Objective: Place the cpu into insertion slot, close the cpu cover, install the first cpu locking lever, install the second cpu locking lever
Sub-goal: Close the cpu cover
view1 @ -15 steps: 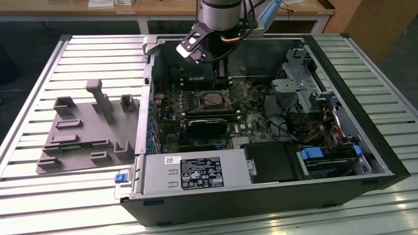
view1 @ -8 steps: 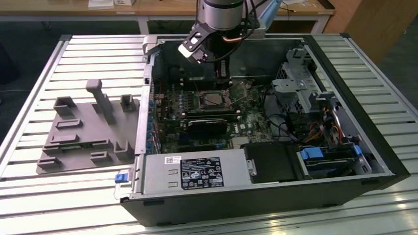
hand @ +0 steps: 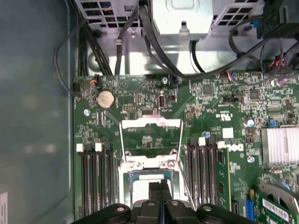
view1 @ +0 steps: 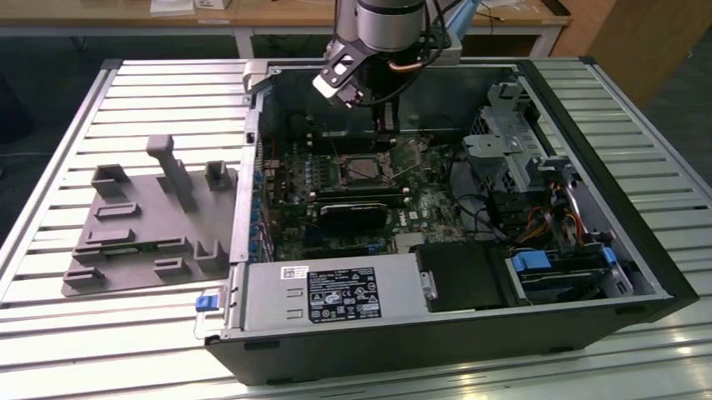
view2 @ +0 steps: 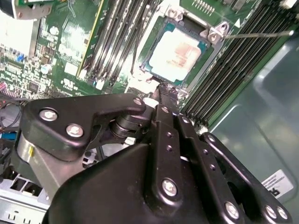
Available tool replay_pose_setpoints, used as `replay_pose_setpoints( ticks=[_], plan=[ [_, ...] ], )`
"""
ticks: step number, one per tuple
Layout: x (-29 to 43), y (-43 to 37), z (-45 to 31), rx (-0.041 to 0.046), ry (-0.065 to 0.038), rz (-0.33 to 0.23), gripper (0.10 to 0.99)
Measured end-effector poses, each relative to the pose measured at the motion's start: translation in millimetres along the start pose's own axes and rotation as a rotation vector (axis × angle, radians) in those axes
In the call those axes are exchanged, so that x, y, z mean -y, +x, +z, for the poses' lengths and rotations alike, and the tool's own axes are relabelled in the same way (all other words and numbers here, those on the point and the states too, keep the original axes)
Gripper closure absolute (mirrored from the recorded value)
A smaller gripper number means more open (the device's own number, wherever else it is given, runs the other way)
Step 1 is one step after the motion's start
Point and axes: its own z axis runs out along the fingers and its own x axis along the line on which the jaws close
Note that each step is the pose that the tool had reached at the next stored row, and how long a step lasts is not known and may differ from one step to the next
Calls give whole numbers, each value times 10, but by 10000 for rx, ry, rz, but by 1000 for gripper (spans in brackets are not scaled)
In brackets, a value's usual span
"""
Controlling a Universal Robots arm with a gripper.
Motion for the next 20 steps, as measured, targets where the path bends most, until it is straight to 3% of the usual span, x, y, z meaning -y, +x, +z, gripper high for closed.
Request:
replay_pose_setpoints(
  ticks=[20],
  plan=[
    [-263,17,15,0,0,0,984]
  ],
)
